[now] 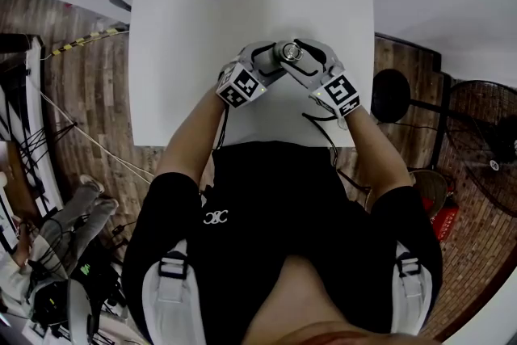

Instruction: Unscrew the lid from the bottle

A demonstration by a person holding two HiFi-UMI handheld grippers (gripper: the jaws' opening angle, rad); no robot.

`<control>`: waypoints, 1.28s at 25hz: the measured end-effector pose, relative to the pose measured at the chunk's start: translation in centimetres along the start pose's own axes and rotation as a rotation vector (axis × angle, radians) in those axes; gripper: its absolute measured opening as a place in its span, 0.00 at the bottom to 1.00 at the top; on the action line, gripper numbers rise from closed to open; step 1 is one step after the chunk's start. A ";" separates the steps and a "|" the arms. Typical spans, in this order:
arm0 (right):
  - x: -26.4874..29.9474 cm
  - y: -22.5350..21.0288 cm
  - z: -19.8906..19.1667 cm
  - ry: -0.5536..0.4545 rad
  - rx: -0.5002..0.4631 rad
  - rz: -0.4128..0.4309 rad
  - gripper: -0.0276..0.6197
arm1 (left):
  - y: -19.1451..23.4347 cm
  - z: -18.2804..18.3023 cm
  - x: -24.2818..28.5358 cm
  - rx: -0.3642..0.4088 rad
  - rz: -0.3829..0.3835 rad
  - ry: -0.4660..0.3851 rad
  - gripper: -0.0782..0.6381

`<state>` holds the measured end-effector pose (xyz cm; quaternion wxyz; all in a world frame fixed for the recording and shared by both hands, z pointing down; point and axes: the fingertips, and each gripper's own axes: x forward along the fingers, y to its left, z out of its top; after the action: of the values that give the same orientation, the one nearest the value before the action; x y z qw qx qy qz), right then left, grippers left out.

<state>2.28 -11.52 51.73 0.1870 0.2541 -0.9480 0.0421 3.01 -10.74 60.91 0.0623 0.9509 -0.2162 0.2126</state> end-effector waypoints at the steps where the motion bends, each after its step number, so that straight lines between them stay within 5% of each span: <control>1: 0.0 0.1 0.0 0.013 -0.025 0.048 0.42 | 0.0 0.0 0.0 0.001 0.000 -0.001 0.60; 6: 0.0 0.5 0.0 0.076 -0.125 0.253 0.42 | 0.0 0.2 0.1 0.000 0.000 -0.005 0.60; 10: 0.0 0.2 0.1 0.111 -0.131 0.305 0.42 | 0.1 0.2 0.2 -0.001 -0.001 -0.006 0.60; 15: -1.3 -0.1 0.4 0.009 0.038 0.146 0.42 | 0.1 -0.1 0.1 0.000 0.001 -0.007 0.60; 22: -2.0 -0.8 -0.1 -0.088 0.154 -0.290 0.42 | 0.3 -0.1 0.4 -0.005 0.010 -0.001 0.60; 32: 0.4 -1.6 -0.6 -0.111 0.235 -0.446 0.43 | 0.5 -0.4 0.8 -0.017 0.024 0.012 0.60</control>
<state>2.98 -12.98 52.38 0.1086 0.4786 -0.8660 0.0956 3.28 -11.42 61.61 0.0690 0.9464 -0.2287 0.2174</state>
